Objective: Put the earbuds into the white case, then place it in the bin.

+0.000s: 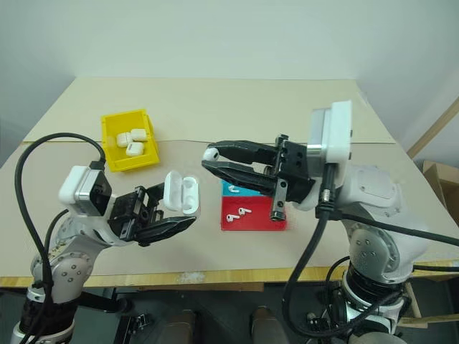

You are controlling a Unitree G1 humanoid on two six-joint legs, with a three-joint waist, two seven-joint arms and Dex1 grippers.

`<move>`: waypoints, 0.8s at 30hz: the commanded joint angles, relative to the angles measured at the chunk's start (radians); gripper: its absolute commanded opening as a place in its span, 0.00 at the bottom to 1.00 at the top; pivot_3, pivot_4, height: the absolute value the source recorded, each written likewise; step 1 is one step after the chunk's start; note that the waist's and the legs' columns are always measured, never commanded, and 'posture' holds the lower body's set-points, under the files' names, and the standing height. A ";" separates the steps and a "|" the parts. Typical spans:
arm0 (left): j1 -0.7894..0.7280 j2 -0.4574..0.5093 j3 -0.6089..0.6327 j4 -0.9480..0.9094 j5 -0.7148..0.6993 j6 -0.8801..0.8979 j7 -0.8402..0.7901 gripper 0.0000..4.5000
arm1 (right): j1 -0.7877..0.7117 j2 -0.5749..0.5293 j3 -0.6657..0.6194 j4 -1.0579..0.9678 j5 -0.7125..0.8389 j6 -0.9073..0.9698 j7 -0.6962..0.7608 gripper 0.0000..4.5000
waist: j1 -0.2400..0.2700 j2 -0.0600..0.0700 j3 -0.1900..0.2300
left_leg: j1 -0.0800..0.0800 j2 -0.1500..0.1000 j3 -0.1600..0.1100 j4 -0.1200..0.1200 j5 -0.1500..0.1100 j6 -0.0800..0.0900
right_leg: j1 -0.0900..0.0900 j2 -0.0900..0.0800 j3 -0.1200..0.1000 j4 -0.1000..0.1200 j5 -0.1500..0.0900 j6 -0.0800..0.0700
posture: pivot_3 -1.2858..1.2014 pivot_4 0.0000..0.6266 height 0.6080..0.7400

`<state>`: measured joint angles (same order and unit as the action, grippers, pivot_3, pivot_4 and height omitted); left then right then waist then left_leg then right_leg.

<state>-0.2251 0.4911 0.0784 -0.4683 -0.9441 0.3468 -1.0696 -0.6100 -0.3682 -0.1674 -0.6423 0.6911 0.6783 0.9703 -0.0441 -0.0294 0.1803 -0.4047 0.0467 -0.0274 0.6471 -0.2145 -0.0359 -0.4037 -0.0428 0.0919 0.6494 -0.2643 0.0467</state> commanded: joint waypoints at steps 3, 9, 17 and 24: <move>-0.009 -0.007 -0.001 -0.041 -0.001 -0.010 0.006 0.62 | -0.023 -0.007 0.070 0.038 0.013 -0.113 0.019 0.21 | 0.000 0.000 0.000 | 0.000 0.000 0.000 0.000 0.000 0.000 | 0.000 0.000 0.000 0.000 0.000 0.000 | 0.52 0.24 1.00; -0.023 -0.013 -0.010 -0.037 0.000 -0.009 0.003 0.62 | -0.041 -0.011 0.131 0.077 0.013 -0.177 0.036 0.21 | 0.000 0.000 0.000 | 0.000 0.000 0.000 0.000 0.000 0.000 | 0.000 0.000 0.000 0.000 0.000 0.000 | 0.52 0.24 1.00; -0.040 -0.024 -0.016 -0.030 0.002 -0.018 -0.014 0.62 | -0.025 -0.024 0.188 0.100 -0.006 -0.227 0.041 0.21 | 0.000 0.000 0.000 | 0.000 0.000 0.000 0.000 0.000 0.000 | 0.000 0.000 0.000 0.000 0.000 0.000 | 0.52 0.24 1.00; -0.042 -0.027 -0.011 -0.031 -0.003 -0.015 -0.020 0.62 | -0.013 -0.056 0.191 0.119 -0.019 -0.276 0.043 0.21 | 0.001 0.000 0.000 | 0.000 0.000 0.000 0.000 0.000 0.000 | 0.000 0.000 0.000 0.000 0.000 0.000 | 0.52 0.24 1.00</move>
<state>-0.2511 0.4684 0.0552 -0.4682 -0.9315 0.3469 -1.0827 -0.6260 -0.4101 0.0309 -0.5202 0.6785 0.4243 1.0028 -0.0435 -0.0294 0.1803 -0.4047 0.0467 -0.0275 0.6472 -0.2145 -0.0359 -0.4038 -0.0428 0.0917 0.6494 -0.2643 0.0466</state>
